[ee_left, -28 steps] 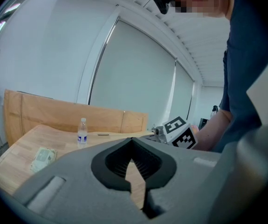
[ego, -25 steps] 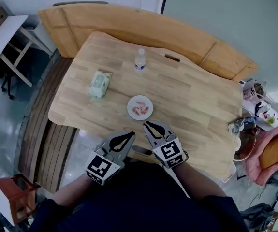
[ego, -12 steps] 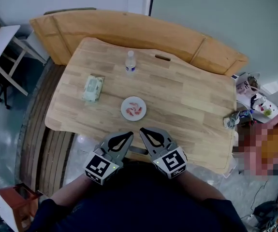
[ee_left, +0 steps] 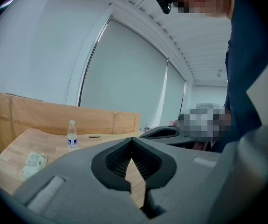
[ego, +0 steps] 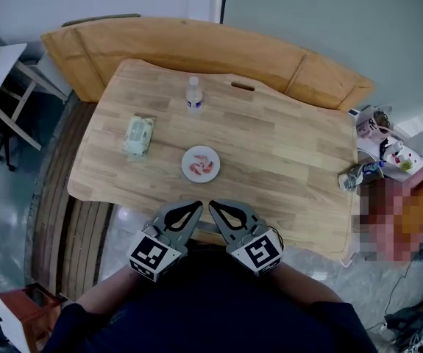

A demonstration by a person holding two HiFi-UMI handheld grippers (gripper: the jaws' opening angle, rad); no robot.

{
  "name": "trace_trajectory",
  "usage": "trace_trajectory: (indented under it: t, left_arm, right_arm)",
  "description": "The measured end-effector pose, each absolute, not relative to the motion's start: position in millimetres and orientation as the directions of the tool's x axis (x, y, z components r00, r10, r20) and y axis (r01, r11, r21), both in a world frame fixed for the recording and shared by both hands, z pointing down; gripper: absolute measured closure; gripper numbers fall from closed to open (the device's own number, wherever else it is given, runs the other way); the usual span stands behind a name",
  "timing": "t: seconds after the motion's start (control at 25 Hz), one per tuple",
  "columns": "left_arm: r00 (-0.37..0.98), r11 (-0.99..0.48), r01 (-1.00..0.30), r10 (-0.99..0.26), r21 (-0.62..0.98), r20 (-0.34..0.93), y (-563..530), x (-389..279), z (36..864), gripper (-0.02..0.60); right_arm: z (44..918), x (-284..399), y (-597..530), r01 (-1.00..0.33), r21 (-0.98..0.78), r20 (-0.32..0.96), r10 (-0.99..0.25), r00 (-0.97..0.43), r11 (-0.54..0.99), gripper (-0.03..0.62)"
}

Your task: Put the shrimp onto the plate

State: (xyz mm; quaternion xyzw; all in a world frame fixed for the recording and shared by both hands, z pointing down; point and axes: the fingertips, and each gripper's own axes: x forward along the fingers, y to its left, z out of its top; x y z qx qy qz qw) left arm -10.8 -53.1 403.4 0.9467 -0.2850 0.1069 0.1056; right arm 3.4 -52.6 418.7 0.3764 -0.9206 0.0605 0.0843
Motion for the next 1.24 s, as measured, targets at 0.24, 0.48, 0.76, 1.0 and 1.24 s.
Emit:
trace_trajectory:
  t: [0.24, 0.48, 0.76, 1.0, 1.24]
  left_arm:
    - [0.818, -0.821, -0.555, -0.51, 0.134, 0.265, -49.3, -9.9, 403.7, 0.577]
    - [0.823, -0.825, -0.548, -0.503, 0.135, 0.266, -46.7, -6.6, 402.9, 0.577]
    - [0.823, -0.826, -0.547, -0.502, 0.133, 0.267, -47.2, -3.8, 403.7, 0.577]
    - [0.821, -0.825, -0.55, -0.504, 0.131, 0.268, -48.9, -2.6, 404.2, 0.577]
    - [0.819, -0.824, -0.552, -0.507, 0.129, 0.27, -51.6, -1.0, 404.8, 0.577]
  right_arm:
    - [417.3, 2.3, -47.7, -0.696, -0.045, 0.192, -0.677, -0.71, 0.717, 0.585]
    - [418.6, 4.3, -44.7, -0.699, -0.063, 0.205, -0.676, -0.708, 0.713, 0.585]
    - [419.2, 7.8, -45.1, -0.695, -0.064, 0.202, -0.672, -0.712, 0.716, 0.585]
    - [420.6, 9.0, -46.7, -0.691, -0.072, 0.203, -0.668, -0.716, 0.719, 0.585]
    - [421.2, 10.3, -50.1, -0.682, -0.059, 0.206, -0.659, -0.723, 0.729, 0.585]
